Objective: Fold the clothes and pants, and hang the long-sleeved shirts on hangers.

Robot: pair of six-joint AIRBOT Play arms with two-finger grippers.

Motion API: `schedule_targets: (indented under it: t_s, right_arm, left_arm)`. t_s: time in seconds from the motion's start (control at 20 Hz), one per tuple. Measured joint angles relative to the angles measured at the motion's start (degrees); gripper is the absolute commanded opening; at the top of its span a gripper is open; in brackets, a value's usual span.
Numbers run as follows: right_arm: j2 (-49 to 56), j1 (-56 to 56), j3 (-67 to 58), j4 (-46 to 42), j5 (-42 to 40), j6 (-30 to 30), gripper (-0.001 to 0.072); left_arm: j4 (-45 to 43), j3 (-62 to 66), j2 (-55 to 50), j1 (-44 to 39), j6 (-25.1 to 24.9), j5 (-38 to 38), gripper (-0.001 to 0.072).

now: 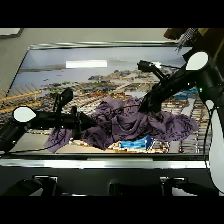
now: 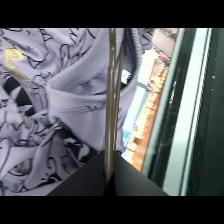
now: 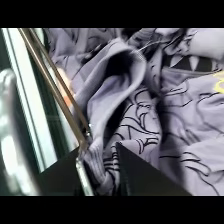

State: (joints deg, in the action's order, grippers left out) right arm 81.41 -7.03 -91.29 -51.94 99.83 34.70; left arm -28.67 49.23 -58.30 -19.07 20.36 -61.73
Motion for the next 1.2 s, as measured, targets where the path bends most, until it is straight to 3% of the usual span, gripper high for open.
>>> schedule_targets:
  t_s: [0.15, 0.2, 0.3, 0.4, 0.45, 0.7, 1.0, 1.2]
  right_arm:
    - [-0.6, 0.0, 0.0, 0.8, 1.4, -0.3, 0.0043]
    - [-1.0, 0.0, 0.0, 1.0, 2.0, -0.4, 0.0042]
    - [-1.9, 0.0, 0.0, 1.8, 2.0, -0.3, 0.0041]
    - [-3.2, 0.0, 0.0, 0.0, 1.9, -0.4, 0.0041]
    - [-3.8, 0.0, 0.0, -1.2, 1.9, -0.6, 0.0041]
    - [-6.6, 0.0, 0.0, -4.7, 1.1, -0.6, 0.0041]
    - [-8.4, 0.0, 0.0, -10.3, -0.1, -0.6, 0.0041]
    - [-8.6, 0.0, 0.0, -12.7, -2.3, -0.6, 0.0042]
  left_arm:
    - [0.0, 0.0, 0.0, 0.0, 0.0, -0.1, 0.0036]
    - [0.0, 0.0, 0.0, 0.0, 0.0, -0.1, 0.0118]
    - [1.0, 0.0, 0.0, 0.0, -0.1, 0.0, 0.0411]
    - [0.4, 0.0, 0.0, 0.0, 0.9, 0.3, 0.0525]
    - [0.5, 0.0, 0.0, 0.0, 2.3, 0.9, 0.0548]
    - [0.3, 0.0, 0.3, 2.5, 12.5, 4.7, 0.0548]
    - [-3.2, -0.9, 0.2, 14.5, 44.7, 5.0, 0.0548]
    - [-4.2, -1.6, -1.4, 12.9, 55.9, 4.6, 0.0547]
